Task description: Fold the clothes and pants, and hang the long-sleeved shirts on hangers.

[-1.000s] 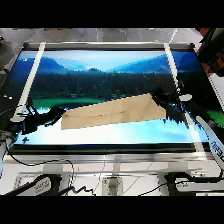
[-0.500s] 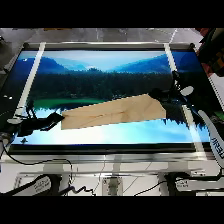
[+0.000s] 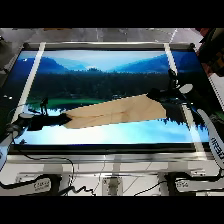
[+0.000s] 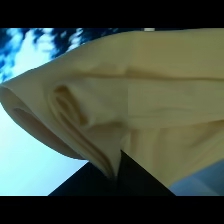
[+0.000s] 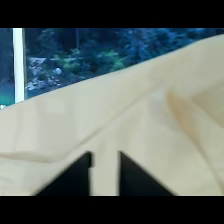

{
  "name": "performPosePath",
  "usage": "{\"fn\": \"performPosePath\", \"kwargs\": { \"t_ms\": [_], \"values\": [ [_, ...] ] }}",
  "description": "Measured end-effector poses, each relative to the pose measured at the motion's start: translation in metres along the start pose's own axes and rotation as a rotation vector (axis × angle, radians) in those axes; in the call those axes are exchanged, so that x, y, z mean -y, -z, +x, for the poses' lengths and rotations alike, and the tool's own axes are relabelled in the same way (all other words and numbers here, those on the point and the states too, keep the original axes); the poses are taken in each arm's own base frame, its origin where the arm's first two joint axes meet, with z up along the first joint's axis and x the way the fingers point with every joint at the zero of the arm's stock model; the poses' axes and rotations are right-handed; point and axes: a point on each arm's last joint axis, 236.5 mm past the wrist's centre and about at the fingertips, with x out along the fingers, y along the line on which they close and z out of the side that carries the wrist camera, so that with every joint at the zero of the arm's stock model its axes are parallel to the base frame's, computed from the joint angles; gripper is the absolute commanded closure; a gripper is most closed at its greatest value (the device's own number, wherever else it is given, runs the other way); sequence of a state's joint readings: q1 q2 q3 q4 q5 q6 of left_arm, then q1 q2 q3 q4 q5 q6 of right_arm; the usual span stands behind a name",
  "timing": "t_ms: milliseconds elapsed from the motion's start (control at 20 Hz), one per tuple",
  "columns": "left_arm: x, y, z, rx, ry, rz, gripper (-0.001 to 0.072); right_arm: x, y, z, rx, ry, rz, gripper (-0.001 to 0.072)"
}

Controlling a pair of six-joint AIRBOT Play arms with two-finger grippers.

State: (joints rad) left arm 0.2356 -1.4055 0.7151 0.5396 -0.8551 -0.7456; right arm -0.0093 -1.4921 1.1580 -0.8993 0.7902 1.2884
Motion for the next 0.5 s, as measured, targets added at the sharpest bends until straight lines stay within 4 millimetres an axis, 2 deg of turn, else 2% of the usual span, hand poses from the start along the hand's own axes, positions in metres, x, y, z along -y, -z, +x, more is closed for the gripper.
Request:
{"fn": "performPosePath", "kwargs": {
  "t_ms": [100, 200, 350, 500],
  "values": [
    [0.021, -0.013, 0.003, 0.010, 0.034, 0.066, 0.0694, -0.024, 0.003, 0.010, 0.011, -0.017, -0.049, 0.0698],
    [0.051, -0.028, -0.005, 0.020, 0.090, 0.133, 0.0694, -0.053, 0.010, 0.021, 0.015, -0.043, -0.090, 0.0699],
    [0.101, -0.051, -0.038, 0.051, 0.158, 0.209, 0.0694, -0.098, 0.037, 0.042, -0.026, -0.087, -0.107, 0.0699],
    [0.138, -0.055, -0.080, 0.082, 0.137, 0.316, 0.0694, -0.145, 0.074, 0.066, -0.083, -0.146, -0.113, 0.0699]
  ]
}}
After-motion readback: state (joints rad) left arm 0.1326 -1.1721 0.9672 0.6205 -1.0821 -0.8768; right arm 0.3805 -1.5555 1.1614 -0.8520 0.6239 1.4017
